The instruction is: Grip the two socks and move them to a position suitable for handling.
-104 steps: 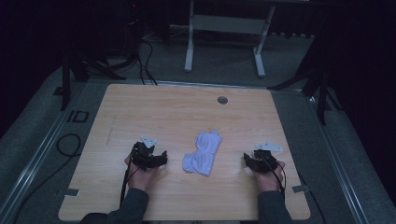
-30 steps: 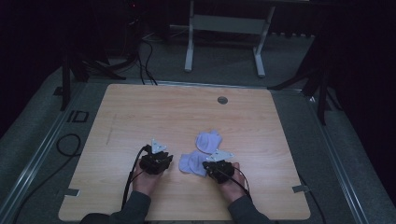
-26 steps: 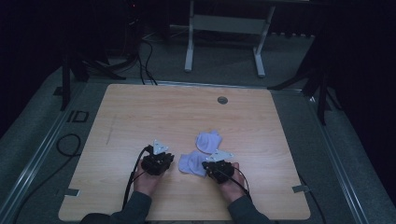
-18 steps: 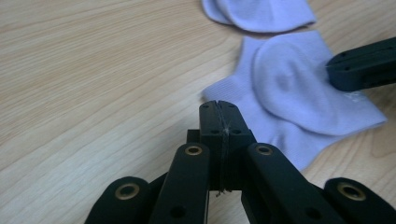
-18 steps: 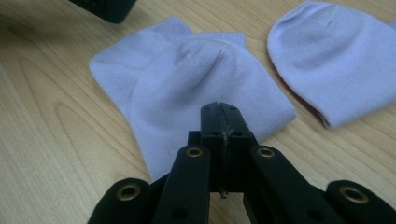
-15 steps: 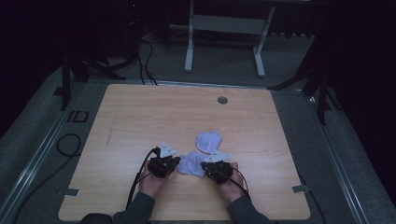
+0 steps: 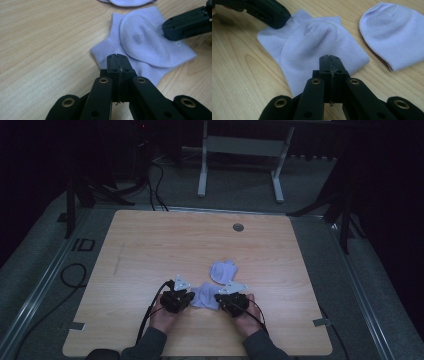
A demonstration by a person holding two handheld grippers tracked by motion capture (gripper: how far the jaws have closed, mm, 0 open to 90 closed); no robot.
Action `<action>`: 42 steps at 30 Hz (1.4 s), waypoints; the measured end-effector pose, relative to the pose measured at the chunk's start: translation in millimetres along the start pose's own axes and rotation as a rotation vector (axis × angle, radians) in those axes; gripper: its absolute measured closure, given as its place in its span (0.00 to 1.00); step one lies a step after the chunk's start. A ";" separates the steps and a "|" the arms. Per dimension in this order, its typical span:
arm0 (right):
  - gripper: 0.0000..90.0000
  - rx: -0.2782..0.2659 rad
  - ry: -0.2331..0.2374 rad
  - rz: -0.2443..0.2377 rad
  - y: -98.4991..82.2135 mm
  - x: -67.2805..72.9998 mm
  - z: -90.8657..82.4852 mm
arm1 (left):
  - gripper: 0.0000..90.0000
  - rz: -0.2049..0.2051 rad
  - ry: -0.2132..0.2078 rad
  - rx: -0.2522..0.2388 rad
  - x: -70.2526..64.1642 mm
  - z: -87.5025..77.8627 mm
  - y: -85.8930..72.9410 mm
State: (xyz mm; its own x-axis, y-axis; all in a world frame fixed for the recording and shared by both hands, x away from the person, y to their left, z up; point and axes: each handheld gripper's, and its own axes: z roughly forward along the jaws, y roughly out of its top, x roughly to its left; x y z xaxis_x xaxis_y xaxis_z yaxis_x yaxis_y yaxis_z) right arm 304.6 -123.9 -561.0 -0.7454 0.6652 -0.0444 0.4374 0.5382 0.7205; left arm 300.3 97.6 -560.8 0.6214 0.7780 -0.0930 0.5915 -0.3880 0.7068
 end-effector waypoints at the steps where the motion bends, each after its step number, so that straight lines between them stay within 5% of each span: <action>1: 0.99 0.000 0.002 0.001 0.0 -0.5 0.0 | 1.00 -0.007 -0.004 0.001 -0.2 -1.4 -1.5; 12: 0.93 0.021 -0.009 -0.002 4.9 4.2 -1.8 | 1.00 -0.017 -0.011 0.005 -0.5 -3.1 -3.1; 18: 0.92 -0.025 0.067 -0.031 24.8 18.5 -9.5 | 1.00 -0.023 -0.016 0.001 0.0 -2.5 -3.1; 24: 0.86 0.020 0.097 -0.061 34.4 30.1 9.0 | 1.00 -0.037 -0.024 0.001 1.3 -2.4 -3.1; 31: 0.83 0.055 0.115 -0.015 31.7 26.5 23.2 | 1.00 -0.037 -0.030 0.001 2.4 -2.4 -3.2; 37: 0.94 0.073 0.096 0.002 34.0 24.2 23.8 | 1.00 -0.042 -0.028 -0.005 2.0 -1.8 -3.2; 42: 0.98 0.058 0.102 0.061 33.8 18.6 19.7 | 1.00 -0.035 -0.023 -0.008 1.5 -1.5 -3.1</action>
State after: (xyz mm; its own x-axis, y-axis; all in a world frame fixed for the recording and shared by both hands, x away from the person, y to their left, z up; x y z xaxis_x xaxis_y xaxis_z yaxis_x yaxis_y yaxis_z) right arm 315.5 -83.2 -551.1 -0.7624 0.6432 0.0712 0.5098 0.5292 0.6782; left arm 298.6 100.7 -562.1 0.6119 0.7795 -0.1339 0.6094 -0.3568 0.7081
